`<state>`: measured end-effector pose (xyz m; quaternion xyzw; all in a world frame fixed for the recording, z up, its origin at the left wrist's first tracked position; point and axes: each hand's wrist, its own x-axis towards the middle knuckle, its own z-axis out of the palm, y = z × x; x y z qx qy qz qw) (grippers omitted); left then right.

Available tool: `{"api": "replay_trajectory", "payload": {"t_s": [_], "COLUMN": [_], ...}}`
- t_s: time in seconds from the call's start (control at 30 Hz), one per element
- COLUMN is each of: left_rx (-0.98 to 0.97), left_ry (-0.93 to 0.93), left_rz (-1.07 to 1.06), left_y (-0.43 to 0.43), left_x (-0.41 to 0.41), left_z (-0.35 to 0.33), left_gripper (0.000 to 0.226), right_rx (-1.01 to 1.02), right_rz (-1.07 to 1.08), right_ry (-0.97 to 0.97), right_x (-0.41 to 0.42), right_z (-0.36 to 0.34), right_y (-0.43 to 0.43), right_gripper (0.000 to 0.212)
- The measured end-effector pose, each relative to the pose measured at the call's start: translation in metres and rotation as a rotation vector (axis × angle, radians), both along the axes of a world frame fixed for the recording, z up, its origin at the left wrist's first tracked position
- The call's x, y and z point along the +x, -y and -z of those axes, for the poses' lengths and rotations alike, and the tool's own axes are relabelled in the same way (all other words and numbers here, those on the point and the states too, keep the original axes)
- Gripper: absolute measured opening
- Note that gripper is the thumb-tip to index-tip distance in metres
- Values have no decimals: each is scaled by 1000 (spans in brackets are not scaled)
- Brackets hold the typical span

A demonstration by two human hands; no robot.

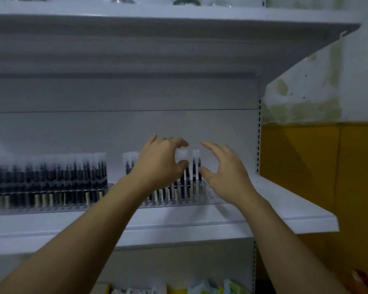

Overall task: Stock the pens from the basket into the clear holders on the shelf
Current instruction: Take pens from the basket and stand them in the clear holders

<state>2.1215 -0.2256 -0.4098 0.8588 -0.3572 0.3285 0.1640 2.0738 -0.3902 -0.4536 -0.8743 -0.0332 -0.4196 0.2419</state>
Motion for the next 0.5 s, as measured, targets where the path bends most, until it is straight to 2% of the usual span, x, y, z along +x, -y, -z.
{"api": "replay_trajectory", "payload": {"t_s": [0.3,0.5], "left_rx": [6,4], "left_ry": [-1,-79], "left_rz": [-36,-125], "left_y": [-53,-102], "left_x": [-37,-60], "left_z": [54,106], "left_gripper": [48,51], "right_rx": [-71,-64], "right_rz": [-41,-143], "right_ry": [-107,-124], "right_x": [-34,-49], "right_z": [37,82], "right_y": [-60,-101], "right_gripper": [66,55]}}
